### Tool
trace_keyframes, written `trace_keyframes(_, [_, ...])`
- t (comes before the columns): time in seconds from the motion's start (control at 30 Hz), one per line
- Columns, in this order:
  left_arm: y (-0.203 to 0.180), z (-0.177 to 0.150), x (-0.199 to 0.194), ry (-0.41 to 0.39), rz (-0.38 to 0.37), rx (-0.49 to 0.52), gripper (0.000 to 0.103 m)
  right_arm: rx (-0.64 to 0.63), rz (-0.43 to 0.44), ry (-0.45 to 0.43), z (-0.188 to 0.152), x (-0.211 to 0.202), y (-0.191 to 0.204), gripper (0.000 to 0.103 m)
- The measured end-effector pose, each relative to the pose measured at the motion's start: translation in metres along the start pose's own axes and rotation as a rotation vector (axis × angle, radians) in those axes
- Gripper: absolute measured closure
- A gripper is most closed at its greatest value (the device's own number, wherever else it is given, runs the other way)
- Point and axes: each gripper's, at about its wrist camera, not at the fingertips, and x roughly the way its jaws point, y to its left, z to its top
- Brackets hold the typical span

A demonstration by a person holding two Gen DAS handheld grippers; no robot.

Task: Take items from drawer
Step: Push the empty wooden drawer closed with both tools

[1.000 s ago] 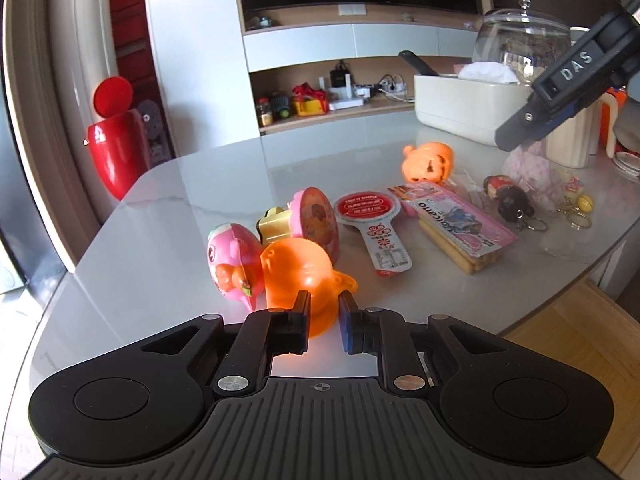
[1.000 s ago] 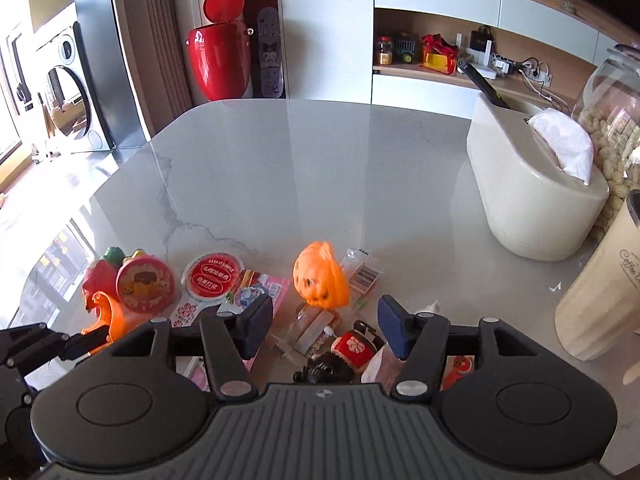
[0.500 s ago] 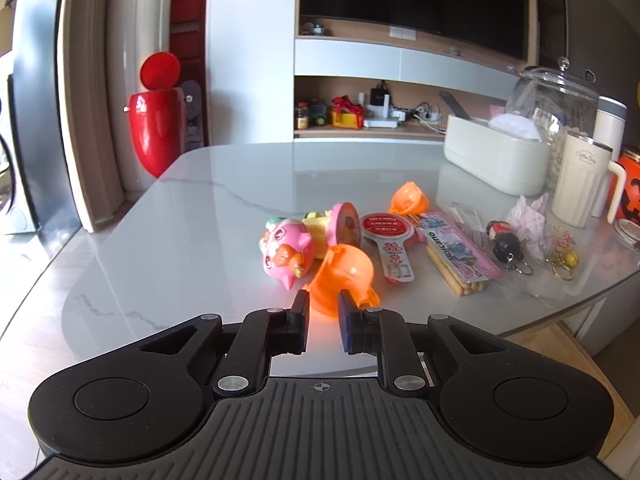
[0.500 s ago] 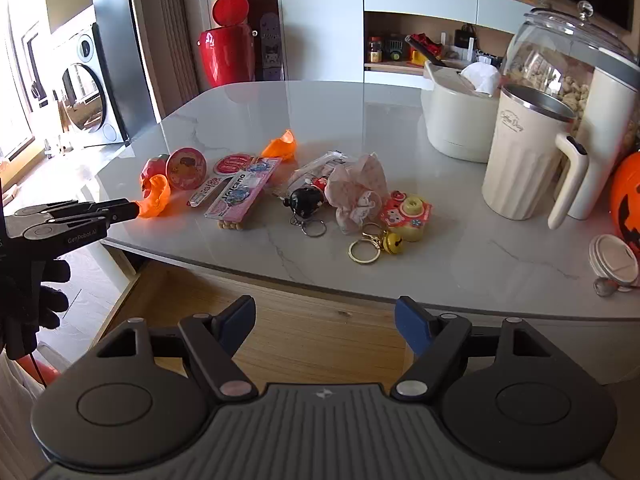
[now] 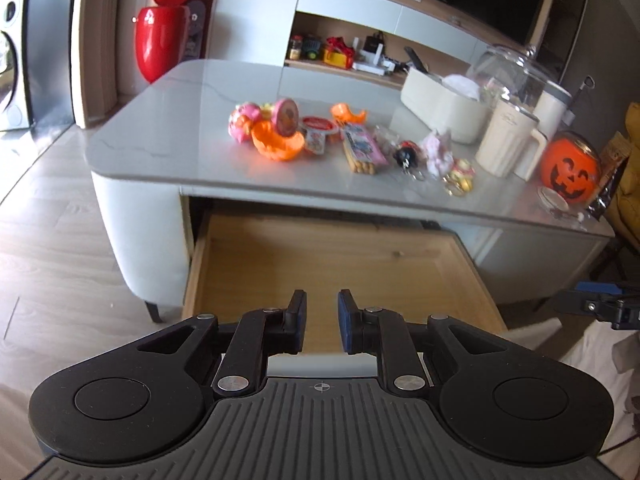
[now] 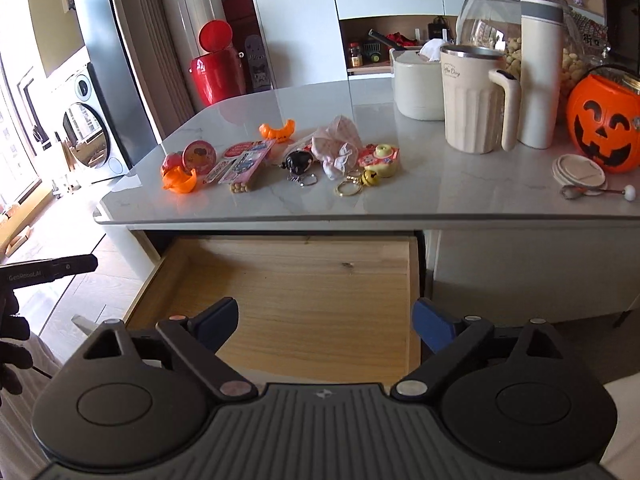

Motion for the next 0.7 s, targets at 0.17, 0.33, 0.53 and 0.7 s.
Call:
trace_keyframes(0.17, [-0.039, -0.04, 0.006, 0.068, 0.004, 0.103, 0.084, -0.013, 0.045, 0.064, -0.03, 0.017, 0.029, 0.008])
trace_keyframes(0.33, [-0.057, -0.065, 0.023, 0.123, 0.013, 0.133, 0.084, -0.06, 0.028, 0.119, -0.056, 0.037, 0.056, 0.003])
trace_keyframes(0.53, [-0.049, -0.083, 0.042, 0.172, 0.062, 0.096, 0.087, -0.094, -0.054, 0.2, -0.093, 0.062, 0.061, 0.003])
trace_keyframes(0.7, [-0.05, -0.08, 0.048, 0.143, 0.076, 0.097, 0.087, -0.032, -0.121, 0.163, -0.093, 0.064, 0.048, 0.003])
